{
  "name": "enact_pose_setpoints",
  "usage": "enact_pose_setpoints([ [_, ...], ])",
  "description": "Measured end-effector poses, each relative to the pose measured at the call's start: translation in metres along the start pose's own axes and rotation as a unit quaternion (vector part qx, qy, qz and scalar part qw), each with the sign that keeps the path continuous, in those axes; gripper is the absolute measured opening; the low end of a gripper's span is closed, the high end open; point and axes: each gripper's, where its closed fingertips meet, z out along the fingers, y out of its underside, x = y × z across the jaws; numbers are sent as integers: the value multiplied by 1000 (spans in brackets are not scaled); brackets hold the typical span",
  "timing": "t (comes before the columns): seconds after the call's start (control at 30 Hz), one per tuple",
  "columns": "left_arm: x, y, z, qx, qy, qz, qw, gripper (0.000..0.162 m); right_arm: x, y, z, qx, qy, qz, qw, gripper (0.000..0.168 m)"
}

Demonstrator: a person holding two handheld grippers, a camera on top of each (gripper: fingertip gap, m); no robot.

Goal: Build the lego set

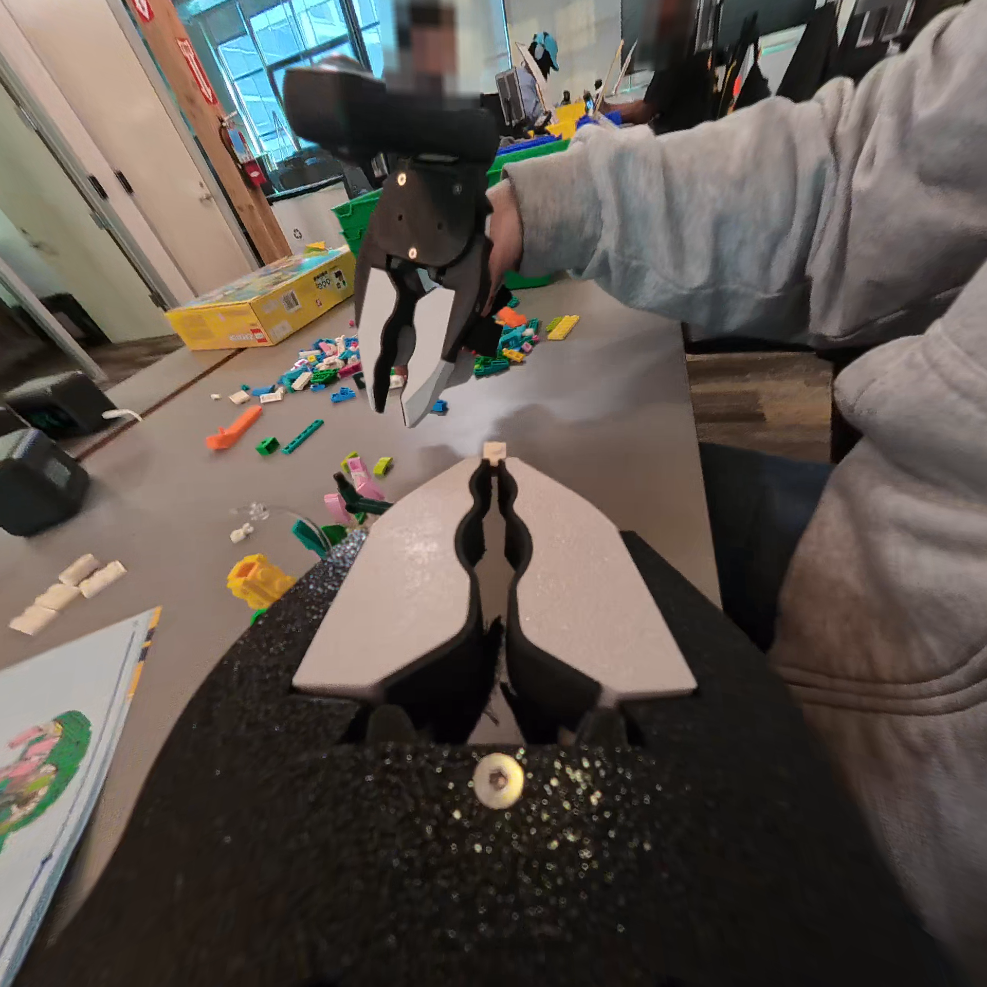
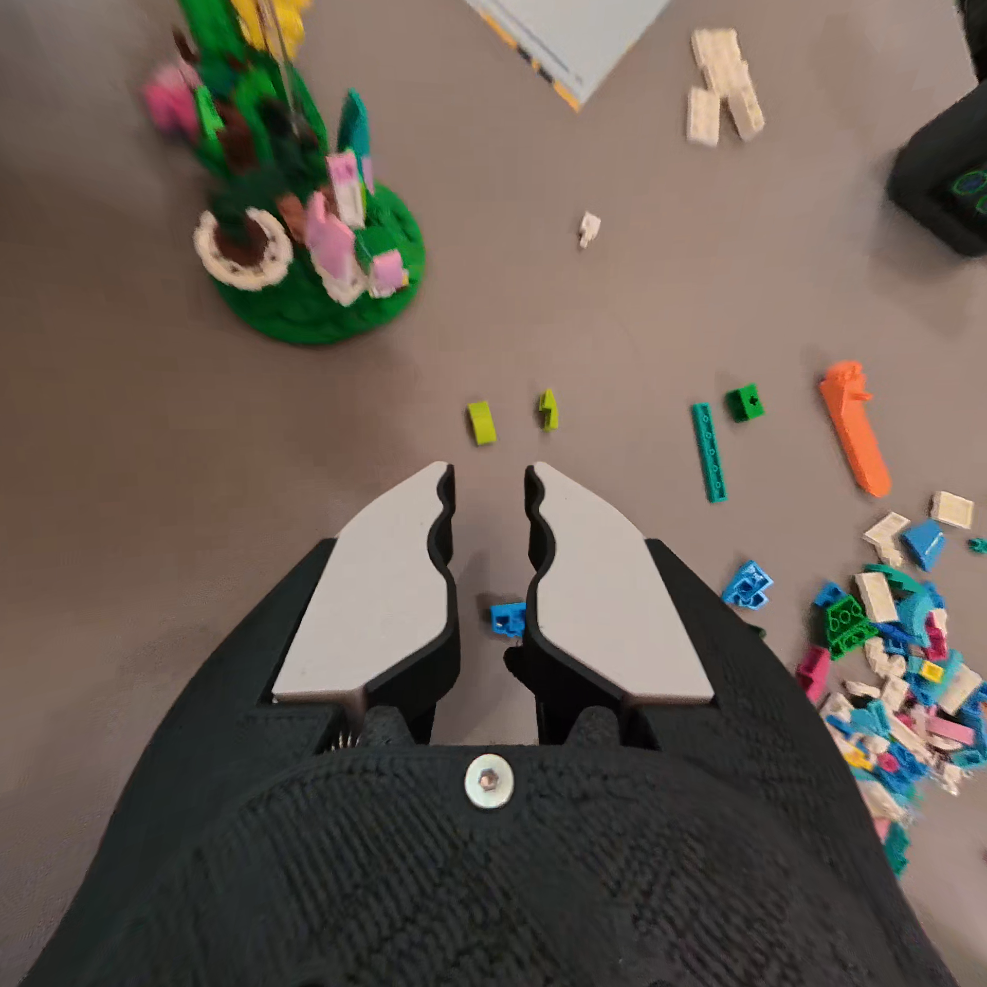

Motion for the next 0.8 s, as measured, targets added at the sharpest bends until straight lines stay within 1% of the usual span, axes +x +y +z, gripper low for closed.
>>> enact_pose_setpoints([
  [0.03,-1,1,-1,1,2,-9,1000,2,2,4,4,-12,-7,-7,1000,23],
  [0.13,-5,2,-3,8,4,-27,1000,2,-2,10,15,-31,-53,-5,998,23],
  [0.23,-6,1,-5,15,8,-35,999,2,-1,8,24,-26,-69,-5,997,22],
  [0.43,-4,2,-4,8,10,-29,999,2,-6,4,29,-22,-112,20,993,22],
  [0.6,-5,1,-5,12,11,-36,999,2,-29,-2,28,-19,-166,16,986,23],
  [0.7,-5,0,-5,12,9,-35,999,2,-35,-9,26,-7,-164,-16,986,22],
  [0.8,-4,1,-5,7,10,-31,999,2,-24,-14,24,9,-140,-27,990,21],
])
